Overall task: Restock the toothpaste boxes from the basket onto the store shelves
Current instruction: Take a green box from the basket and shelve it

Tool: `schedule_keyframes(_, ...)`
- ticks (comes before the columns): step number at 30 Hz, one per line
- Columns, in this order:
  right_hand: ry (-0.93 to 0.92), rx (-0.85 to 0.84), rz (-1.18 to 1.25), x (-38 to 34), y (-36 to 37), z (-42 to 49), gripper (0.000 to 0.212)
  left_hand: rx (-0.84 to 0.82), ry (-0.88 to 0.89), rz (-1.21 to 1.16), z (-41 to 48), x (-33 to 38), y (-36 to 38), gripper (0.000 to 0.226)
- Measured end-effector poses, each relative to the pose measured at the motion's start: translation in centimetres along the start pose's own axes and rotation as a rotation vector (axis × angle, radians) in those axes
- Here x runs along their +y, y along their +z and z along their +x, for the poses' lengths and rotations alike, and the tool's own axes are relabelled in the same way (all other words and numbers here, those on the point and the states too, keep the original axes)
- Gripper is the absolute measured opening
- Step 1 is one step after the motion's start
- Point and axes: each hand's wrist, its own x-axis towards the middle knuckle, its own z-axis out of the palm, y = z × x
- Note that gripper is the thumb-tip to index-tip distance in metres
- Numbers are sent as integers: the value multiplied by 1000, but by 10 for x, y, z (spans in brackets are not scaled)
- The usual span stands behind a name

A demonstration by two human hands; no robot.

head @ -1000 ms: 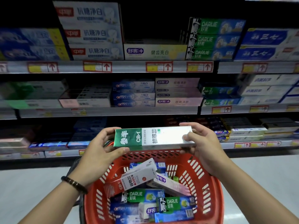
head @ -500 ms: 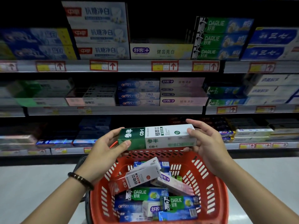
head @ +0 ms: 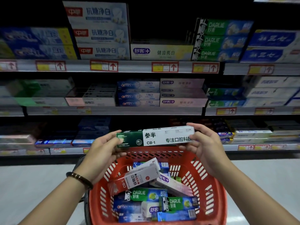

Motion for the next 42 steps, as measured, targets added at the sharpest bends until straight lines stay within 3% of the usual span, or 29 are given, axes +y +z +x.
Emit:
schedule_keyframes(12,-30,99,-184,-3,4,-4,20,86,-1,-63,-4,4,5,39)
schedule_keyframes(18,-19,133,-140,4,9,-2,28,96,15,-39,-11,8,11,41)
schedule_keyframes(22,-13,138,-141,5,12,-4,30,150,24,-2,-9,8,9,55)
schedule_keyframes(28,-30,148,-179,1,20,-10,34,215,62,78,-10,10,9,38)
schedule_keyframes(36,-55,98,-201,6,21,-7,16,310,112,116,-6,10,4,44)
schedule_keyframes(42,-92,107,-214,12,32,-6,16,345,175,85,-6,10,-3,36)
